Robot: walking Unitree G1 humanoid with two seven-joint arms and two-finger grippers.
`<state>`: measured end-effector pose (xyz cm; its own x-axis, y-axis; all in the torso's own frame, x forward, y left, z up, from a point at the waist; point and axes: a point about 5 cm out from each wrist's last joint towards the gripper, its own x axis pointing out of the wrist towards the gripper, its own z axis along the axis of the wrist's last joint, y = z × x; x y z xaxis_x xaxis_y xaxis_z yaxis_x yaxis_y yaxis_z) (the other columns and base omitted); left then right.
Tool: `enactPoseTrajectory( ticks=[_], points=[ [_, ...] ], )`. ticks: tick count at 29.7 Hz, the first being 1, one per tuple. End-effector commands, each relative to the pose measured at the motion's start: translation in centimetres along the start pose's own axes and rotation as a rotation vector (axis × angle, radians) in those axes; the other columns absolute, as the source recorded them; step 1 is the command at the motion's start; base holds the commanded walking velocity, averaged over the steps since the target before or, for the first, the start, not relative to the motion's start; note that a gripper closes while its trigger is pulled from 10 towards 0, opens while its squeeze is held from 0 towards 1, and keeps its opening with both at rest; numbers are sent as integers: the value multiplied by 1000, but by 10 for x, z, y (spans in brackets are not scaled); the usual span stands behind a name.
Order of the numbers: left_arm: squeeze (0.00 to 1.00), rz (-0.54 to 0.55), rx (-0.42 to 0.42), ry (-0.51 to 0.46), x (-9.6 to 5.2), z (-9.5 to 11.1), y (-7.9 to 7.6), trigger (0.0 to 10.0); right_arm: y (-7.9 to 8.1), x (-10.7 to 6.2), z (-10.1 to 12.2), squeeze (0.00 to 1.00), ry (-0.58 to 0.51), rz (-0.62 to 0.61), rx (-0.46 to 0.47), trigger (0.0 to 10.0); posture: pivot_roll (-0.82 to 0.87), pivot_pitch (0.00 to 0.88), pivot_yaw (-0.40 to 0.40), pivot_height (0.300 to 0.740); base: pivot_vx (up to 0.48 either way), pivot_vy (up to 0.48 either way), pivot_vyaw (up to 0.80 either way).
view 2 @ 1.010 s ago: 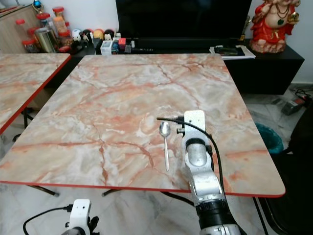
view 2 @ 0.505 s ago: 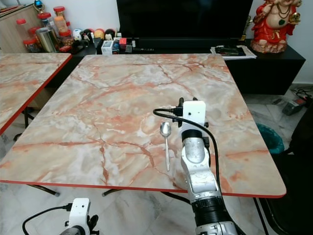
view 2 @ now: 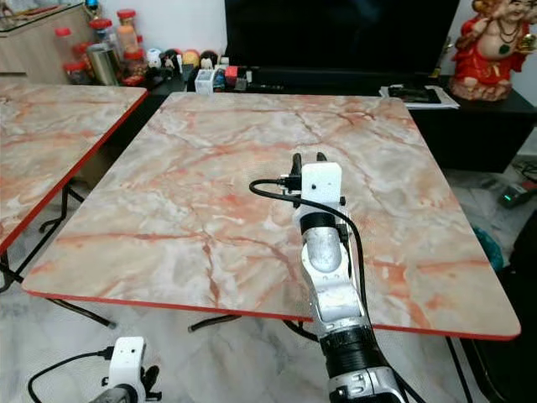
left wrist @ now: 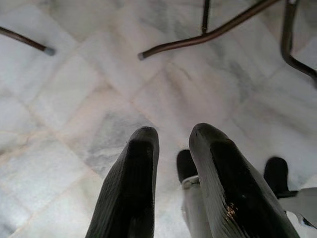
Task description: Setting the table
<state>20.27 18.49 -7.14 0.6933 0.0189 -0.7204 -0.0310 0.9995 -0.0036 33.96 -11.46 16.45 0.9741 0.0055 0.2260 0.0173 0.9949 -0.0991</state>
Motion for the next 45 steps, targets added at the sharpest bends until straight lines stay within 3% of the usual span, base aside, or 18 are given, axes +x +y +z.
enactPoseTrajectory(
  ticks=[1,18,45],
  points=[
    [0,11,-9,7,0,1,4,10000,0,4,3,0,-13,-4,11,10000,17,0,34,740,0,379,0],
    [0,18,15,10,-1,0,13,10000,9,3,-2,0,-6,15,23,10000,22,0,61,740,0,480,0],
    [0,24,2,8,-1,0,10,10000,7,-13,-50,0,110,70,14,10000,21,0,34,740,0,480,0]
  ],
)
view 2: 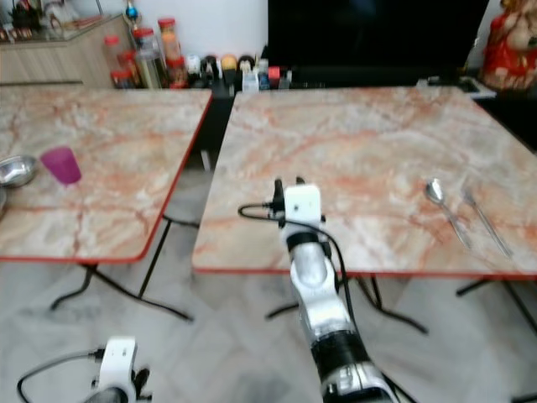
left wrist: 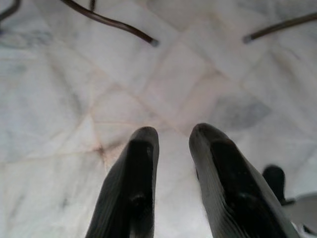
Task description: Setting the table
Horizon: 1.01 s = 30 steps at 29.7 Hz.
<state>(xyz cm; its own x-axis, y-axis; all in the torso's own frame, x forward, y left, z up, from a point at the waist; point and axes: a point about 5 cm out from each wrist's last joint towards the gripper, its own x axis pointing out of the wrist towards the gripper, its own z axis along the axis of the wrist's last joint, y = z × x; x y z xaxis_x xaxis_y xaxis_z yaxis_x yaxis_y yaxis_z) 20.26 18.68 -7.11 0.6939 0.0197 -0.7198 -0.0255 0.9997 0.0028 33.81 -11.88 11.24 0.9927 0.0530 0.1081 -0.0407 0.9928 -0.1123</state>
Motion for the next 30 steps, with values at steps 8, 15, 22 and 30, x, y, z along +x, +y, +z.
enactPoseTrajectory(
  ticks=[8,15,22,30],
  points=[
    [0,27,-10,7,-1,0,9,10000,2,-6,-14,0,29,7,8,10000,24,0,38,740,0,480,0],
    [0,31,-5,9,-2,-2,11,10000,-2,-18,-33,0,77,3,-6,10000,27,0,51,740,0,480,0],
    [0,34,-1,12,-2,-4,12,10000,-10,-34,-61,0,187,-5,-38,10000,34,0,55,740,0,480,0],
    [0,36,-1,11,-3,-4,12,10000,-24,-58,-94,0,342,-13,-84,10000,34,0,51,740,0,469,0]
  ],
)
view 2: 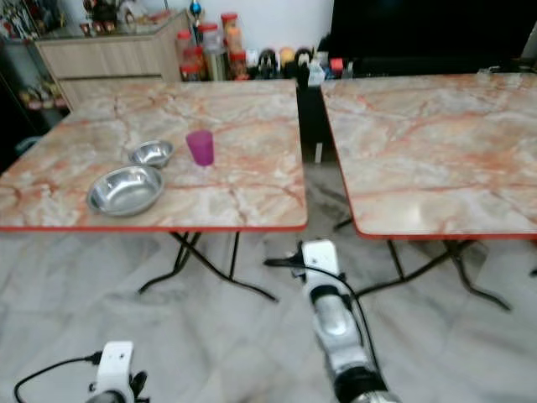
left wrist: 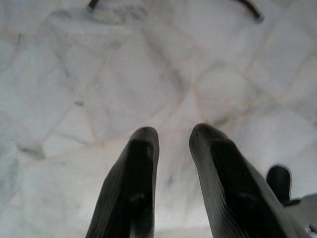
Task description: Setting the table
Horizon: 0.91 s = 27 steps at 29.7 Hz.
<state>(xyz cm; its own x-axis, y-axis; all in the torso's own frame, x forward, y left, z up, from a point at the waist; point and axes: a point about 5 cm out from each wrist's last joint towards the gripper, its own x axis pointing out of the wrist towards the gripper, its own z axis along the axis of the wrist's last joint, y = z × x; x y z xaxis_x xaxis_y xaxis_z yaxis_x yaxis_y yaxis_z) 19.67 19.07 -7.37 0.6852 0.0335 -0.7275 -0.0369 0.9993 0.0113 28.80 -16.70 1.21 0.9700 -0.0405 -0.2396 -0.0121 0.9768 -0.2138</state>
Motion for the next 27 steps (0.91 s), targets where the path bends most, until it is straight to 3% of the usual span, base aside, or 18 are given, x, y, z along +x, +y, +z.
enactPoseTrajectory(
  ticks=[1,8,12,17,23,27],
  points=[
    [0,22,1,-1,0,2,8,10000,10,2,4,0,-3,25,15,10000,35,0,51,740,0,375,0],
    [0,21,1,-1,0,2,8,10000,8,-1,-5,0,33,20,10,10000,33,0,51,740,0,370,0],
    [0,15,1,1,-1,0,5,10000,5,-14,-37,0,191,24,8,10000,32,0,43,740,0,356,0],
    [0,13,13,0,0,1,4,10000,2,-26,-59,0,312,33,0,10000,30,0,42,740,0,63,0],
    [0,22,34,-14,1,6,4,10000,-2,-59,-102,0,564,34,35,10000,31,0,37,740,0,0,0],
    [0,29,50,-22,2,8,4,10000,-1,-71,-114,0,634,42,44,10000,35,0,36,740,0,0,0]
  ],
)
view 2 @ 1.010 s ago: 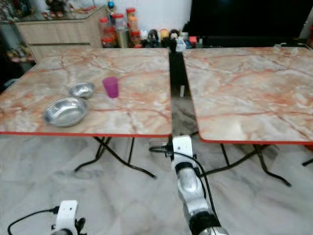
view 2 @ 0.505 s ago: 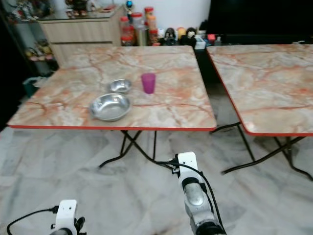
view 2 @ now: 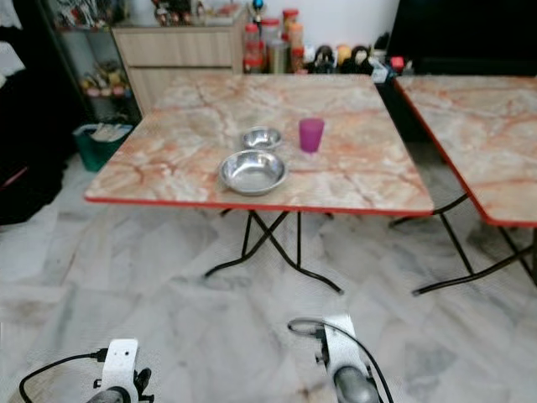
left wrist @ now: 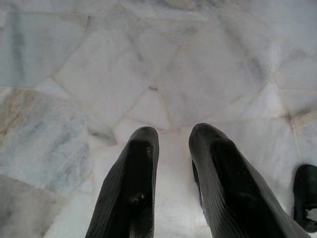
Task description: Setting the table
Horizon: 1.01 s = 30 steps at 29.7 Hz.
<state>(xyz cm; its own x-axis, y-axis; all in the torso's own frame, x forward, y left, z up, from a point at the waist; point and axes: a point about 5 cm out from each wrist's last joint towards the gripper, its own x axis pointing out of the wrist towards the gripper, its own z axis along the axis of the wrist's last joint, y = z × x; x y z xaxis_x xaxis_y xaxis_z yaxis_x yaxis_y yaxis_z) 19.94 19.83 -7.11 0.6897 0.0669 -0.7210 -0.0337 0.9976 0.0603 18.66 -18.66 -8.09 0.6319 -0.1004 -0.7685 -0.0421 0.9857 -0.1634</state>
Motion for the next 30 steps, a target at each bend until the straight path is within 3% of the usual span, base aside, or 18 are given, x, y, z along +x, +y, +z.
enactPoseTrajectory(
  ticks=[1,10,30],
  points=[
    [0,-4,17,-18,2,5,-4,10000,-2,1,3,0,2,-3,39,10000,36,0,37,740,0,0,0],
    [0,-17,9,-14,1,5,-4,10000,4,2,5,0,2,26,59,10000,22,0,49,740,0,0,0],
    [0,-20,37,-7,-1,0,0,10000,4,0,-4,0,31,8,58,10000,23,0,60,740,414,0,0]
  ],
)
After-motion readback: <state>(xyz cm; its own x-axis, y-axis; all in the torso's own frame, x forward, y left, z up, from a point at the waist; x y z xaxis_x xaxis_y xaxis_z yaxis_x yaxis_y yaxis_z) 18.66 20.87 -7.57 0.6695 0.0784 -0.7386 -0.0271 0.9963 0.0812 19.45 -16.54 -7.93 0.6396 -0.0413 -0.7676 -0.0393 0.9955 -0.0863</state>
